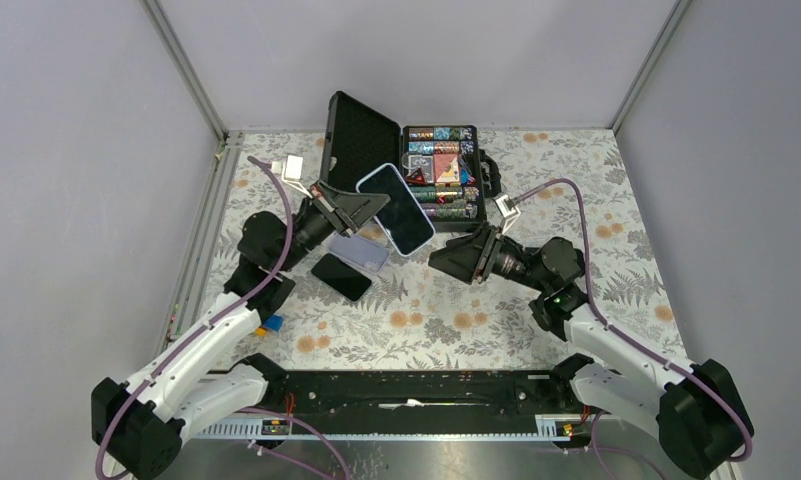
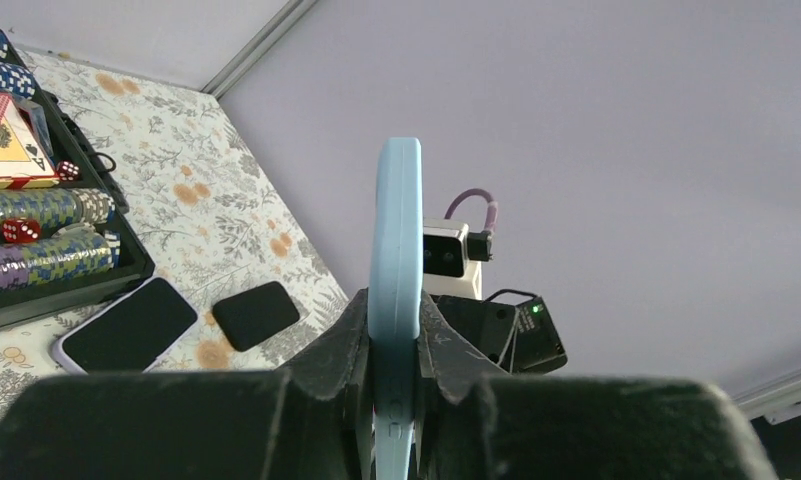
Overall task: Take the phone out of the phone case
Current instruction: Pick up the phone at the center of the board, then remove the phone case from the phone.
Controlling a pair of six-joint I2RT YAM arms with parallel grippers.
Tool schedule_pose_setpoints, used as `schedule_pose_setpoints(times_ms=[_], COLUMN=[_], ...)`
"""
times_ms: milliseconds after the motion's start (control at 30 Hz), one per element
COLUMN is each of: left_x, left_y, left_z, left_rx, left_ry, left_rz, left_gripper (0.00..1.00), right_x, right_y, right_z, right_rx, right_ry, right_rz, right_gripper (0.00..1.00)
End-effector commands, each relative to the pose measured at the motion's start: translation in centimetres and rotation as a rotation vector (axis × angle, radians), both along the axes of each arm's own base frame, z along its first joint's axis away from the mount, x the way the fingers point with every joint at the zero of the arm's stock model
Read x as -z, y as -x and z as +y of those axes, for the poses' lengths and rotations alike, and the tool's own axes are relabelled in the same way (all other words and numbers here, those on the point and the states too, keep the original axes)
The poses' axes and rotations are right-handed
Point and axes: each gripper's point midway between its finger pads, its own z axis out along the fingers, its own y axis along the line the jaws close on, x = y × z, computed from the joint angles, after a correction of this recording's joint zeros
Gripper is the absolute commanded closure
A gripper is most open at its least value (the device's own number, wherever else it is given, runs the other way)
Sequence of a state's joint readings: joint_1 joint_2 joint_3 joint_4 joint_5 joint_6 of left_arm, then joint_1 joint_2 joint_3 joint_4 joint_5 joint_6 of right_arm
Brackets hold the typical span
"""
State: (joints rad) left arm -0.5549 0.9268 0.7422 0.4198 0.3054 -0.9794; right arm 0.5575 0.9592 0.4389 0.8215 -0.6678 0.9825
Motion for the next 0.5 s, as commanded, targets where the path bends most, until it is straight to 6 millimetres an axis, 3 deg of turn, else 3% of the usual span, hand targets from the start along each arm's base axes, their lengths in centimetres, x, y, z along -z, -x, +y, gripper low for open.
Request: schedule_pose_setpoints(times_ms=[0,167,467], left_x=[-4.2,-4.6,-4.9], left_y=[0.6,1.5,2.6], left_z=[1.8,1.9,2.3], left_rx=[-0.025,0.05,0.126], left_ry=[0.163,0.219,0.296], left_rz=[-0.035,0.002,0.012], left_gripper=[1.0,1.0,1.0], right_x=[-4.9,-6.9,-8.2], right_y=[-0.4,0.1,-0.6], right_z=[0.0,-0.1,0.3], right_rx=[0.025,0.005,-0.005], right_ry=[-0.152,-0.205,-0.232], right_rz=[-0.092,-0.128,-0.08], right_gripper=[0.33,0.47,0.48])
